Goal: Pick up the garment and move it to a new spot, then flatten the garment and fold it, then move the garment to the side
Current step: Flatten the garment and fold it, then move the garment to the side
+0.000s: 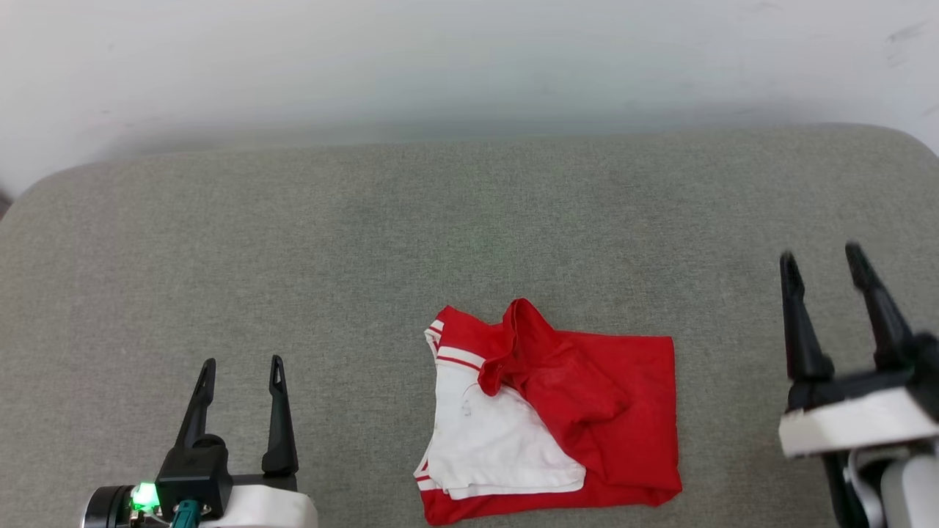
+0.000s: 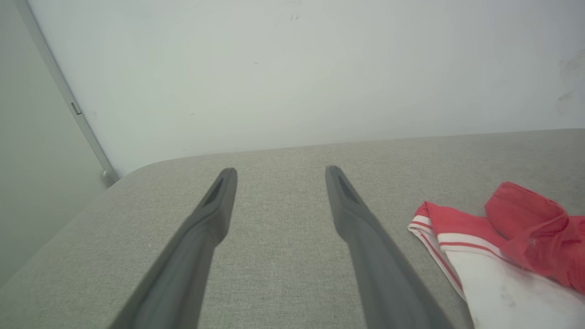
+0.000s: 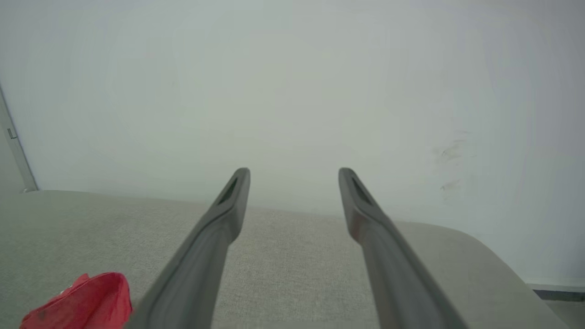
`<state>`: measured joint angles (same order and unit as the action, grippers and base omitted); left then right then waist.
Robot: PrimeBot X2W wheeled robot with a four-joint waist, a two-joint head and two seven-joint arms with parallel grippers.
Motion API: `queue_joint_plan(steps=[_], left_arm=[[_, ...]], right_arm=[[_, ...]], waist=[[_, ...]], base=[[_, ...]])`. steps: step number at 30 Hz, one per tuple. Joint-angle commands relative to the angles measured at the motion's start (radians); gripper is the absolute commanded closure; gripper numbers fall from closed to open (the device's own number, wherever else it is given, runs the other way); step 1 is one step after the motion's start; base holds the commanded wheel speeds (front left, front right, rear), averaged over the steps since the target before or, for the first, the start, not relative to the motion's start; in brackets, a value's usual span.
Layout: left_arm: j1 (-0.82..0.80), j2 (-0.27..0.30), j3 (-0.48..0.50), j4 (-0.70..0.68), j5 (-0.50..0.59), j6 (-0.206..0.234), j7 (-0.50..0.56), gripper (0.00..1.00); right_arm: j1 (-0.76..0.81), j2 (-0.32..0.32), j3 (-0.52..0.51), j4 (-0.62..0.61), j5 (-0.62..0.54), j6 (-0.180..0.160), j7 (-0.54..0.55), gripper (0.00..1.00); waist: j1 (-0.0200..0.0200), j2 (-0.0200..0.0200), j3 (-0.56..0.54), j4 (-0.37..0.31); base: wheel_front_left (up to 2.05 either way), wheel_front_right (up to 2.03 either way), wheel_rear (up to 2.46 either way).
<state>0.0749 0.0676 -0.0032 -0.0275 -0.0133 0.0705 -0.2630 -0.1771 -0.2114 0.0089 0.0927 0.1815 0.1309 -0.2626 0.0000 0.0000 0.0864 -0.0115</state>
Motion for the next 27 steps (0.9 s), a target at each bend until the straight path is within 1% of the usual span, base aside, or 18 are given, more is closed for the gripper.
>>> queue_joint_plan(steps=[1, 5, 11, 16, 19, 22, 23, 24, 25, 27], left_arm=[[0.01, -0.001, 0.003, -0.002, -0.003, -0.001, -0.002, 0.0], [0.021, -0.001, 0.004, 0.0, -0.001, -0.008, -0.002, 0.0], [0.035, -0.003, 0.001, -0.003, -0.003, -0.016, -0.002, 0.0], [0.041, -0.005, 0.002, 0.0, -0.005, -0.026, -0.002, 0.0], [0.044, -0.006, 0.006, 0.001, -0.005, -0.026, -0.002, 0.0], [0.041, -0.007, 0.005, 0.001, -0.005, -0.029, -0.002, 0.0], [0.038, -0.008, 0.004, 0.001, -0.006, -0.031, -0.002, 0.0], [0.036, -0.009, 0.005, 0.0, -0.008, -0.032, -0.002, 0.0], [0.035, -0.01, 0.004, -0.001, -0.009, -0.033, -0.002, 0.0], [0.031, -0.011, 0.003, -0.001, -0.009, -0.034, -0.002, 0.0]], right_arm=[[0.053, 0.029, -0.019, -0.024, -0.018, 0.0, -0.002, 0.0], [0.154, 0.086, -0.05, -0.083, -0.047, 0.0, -0.002, 0.0], [0.258, 0.125, -0.066, -0.102, -0.055, 0.0, -0.002, 0.0], [0.287, 0.141, -0.068, -0.103, -0.055, 0.0, -0.002, 0.0], [0.261, 0.144, -0.075, -0.119, -0.055, 0.0, -0.002, 0.0], [0.213, 0.13, -0.091, -0.142, -0.043, 0.0, -0.002, 0.0], [0.166, 0.107, -0.098, -0.162, -0.042, 0.0, -0.002, 0.0], [0.108, 0.068, -0.096, -0.185, -0.049, 0.0, -0.002, 0.0], [0.02, 0.012, -0.077, -0.203, -0.045, 0.0, -0.002, 0.0], [-0.038, -0.033, -0.05, -0.188, -0.033, 0.0, 0.011, 0.0]], waist=[[0.0, 0.0, -0.003, -0.001], [0.0, 0.0, -0.015, -0.001], [0.0, 0.0, -0.029, 0.002], [0.0, 0.0, -0.033, 0.003], [0.0, 0.0, -0.036, 0.002], [0.0, 0.0, -0.037, 0.004], [0.0, 0.0, -0.036, 0.007], [0.0, 0.0, -0.034, 0.01], [0.0, 0.0, -0.028, 0.012], [0.0, 0.0, -0.022, 0.013]], base=[[0.0, 0.0, 0.0], [0.0, 0.0, 0.0], [0.0, 0.0, 0.0], [0.0, 0.0, 0.0], [0.0, 0.0, 0.0], [0.0, 0.0, 0.0], [0.0, 0.0, 0.0], [0.0, 0.0, 0.0], [0.0, 0.0, 0.0], [0.0, 0.0, 0.0]])
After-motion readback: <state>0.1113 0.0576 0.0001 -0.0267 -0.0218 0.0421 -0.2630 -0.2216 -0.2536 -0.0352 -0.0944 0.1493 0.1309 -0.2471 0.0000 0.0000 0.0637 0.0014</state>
